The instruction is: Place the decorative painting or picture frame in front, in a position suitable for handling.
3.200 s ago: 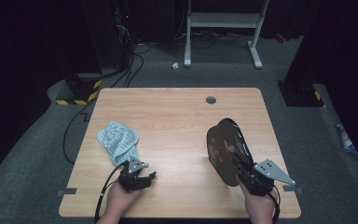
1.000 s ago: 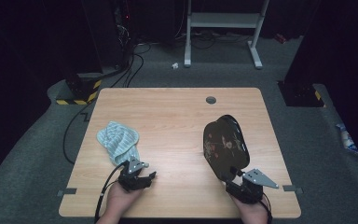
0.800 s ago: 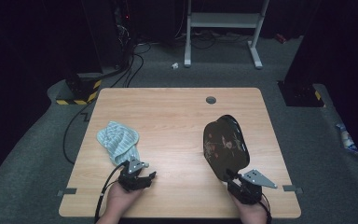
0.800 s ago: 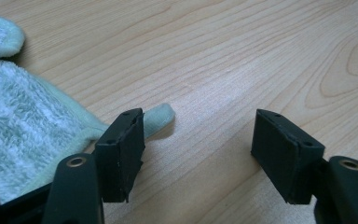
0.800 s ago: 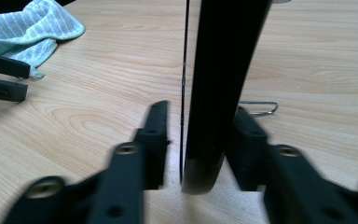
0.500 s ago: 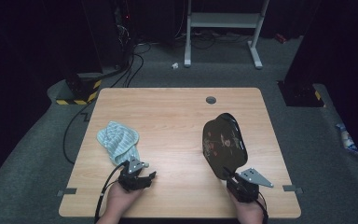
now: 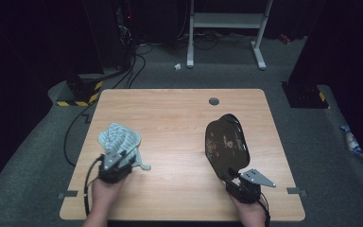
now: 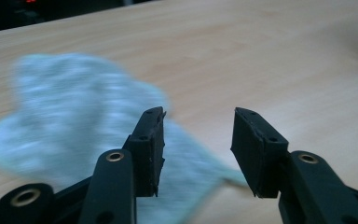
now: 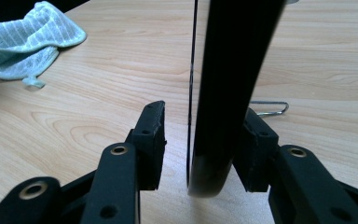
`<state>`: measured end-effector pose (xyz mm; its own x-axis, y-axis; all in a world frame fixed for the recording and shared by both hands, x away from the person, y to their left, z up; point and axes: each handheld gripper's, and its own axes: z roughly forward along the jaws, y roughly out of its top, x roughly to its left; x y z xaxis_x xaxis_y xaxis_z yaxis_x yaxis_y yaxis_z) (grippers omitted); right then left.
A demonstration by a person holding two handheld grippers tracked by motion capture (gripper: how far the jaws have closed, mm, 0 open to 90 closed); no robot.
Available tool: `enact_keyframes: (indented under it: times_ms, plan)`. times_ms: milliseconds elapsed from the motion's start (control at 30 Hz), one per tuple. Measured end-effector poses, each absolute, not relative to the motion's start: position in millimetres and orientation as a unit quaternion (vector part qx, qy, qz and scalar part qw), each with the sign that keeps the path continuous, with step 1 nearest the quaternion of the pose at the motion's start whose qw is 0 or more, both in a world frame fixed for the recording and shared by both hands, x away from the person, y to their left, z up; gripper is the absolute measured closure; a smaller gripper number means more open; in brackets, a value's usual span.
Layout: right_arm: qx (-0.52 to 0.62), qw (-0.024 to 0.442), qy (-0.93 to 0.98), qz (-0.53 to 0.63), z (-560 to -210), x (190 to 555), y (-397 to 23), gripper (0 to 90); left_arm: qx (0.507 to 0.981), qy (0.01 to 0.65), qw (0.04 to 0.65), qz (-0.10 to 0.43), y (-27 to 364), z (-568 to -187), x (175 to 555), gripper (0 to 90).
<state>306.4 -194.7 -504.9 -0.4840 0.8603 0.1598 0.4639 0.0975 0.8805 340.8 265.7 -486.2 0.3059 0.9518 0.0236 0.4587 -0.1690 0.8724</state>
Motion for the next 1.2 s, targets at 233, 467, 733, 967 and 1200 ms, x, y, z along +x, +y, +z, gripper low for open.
enact_keyframes:
  times_ms: [233,467,733,967,1200]
  plan:
    - [0.471,0.207,0.708,0.484,-505,305,-198,56.9,0.669,0.577,0.370,0.289,301,-504,369,41.8]
    - [0.476,0.210,0.705,0.483,-505,305,-199,57.5,0.711,0.551,0.346,0.267,292,-515,371,81.0]
    - [0.474,0.211,0.704,0.484,-503,306,-200,57.8,0.751,0.493,0.359,0.254,260,-512,349,85.7]
    - [0.473,0.210,0.702,0.489,-502,306,-203,58.0,0.775,0.432,0.400,0.231,219,-500,322,85.7]
    - [0.472,0.206,0.701,0.493,-502,305,-205,57.8,0.768,0.384,0.457,0.231,194,-472,301,85.9]
